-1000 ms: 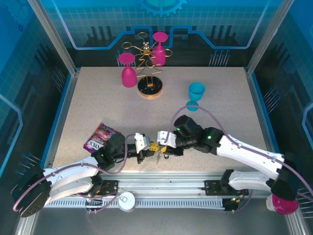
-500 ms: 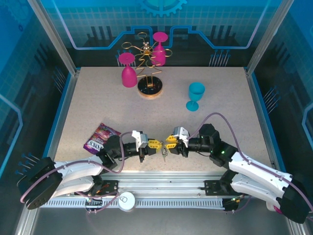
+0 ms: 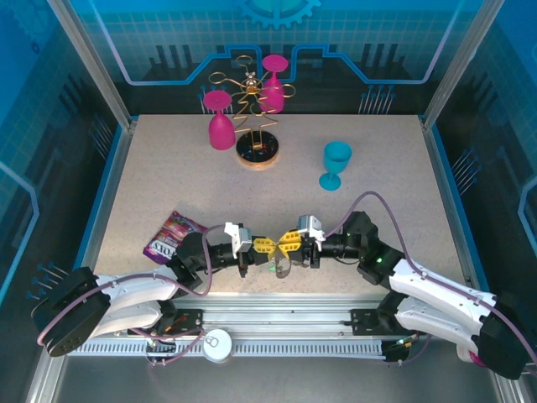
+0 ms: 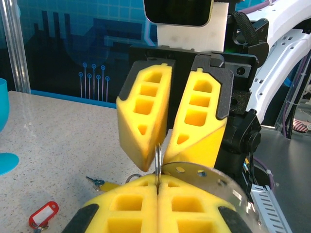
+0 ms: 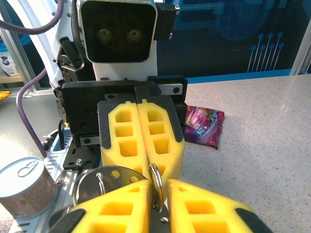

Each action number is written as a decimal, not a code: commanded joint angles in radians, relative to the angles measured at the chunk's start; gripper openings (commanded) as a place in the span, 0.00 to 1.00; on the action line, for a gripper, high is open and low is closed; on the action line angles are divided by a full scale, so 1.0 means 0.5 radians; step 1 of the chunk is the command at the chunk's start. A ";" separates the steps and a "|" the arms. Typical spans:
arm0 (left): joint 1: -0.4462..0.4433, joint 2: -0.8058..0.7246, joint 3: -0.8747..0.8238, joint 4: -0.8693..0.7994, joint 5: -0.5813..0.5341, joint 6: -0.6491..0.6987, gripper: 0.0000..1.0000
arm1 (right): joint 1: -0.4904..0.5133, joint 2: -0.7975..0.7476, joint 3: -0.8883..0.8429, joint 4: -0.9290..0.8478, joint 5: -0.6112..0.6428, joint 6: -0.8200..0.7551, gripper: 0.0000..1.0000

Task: Put the keys on the keyring

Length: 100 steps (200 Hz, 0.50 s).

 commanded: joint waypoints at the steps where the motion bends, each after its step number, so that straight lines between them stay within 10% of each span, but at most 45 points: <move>1: -0.012 0.027 0.008 0.205 0.085 -0.046 0.00 | -0.014 0.042 0.021 0.100 -0.063 0.020 0.10; 32: -0.012 0.055 0.004 0.238 0.044 -0.051 0.00 | -0.018 0.050 0.054 0.030 -0.067 -0.022 0.00; 54: -0.012 -0.014 -0.029 0.150 -0.160 -0.008 0.40 | -0.017 -0.011 0.156 -0.348 0.060 -0.204 0.00; 100: -0.009 -0.455 0.210 -1.070 -0.383 0.387 0.43 | 0.030 0.141 0.719 -1.557 0.556 -0.650 0.00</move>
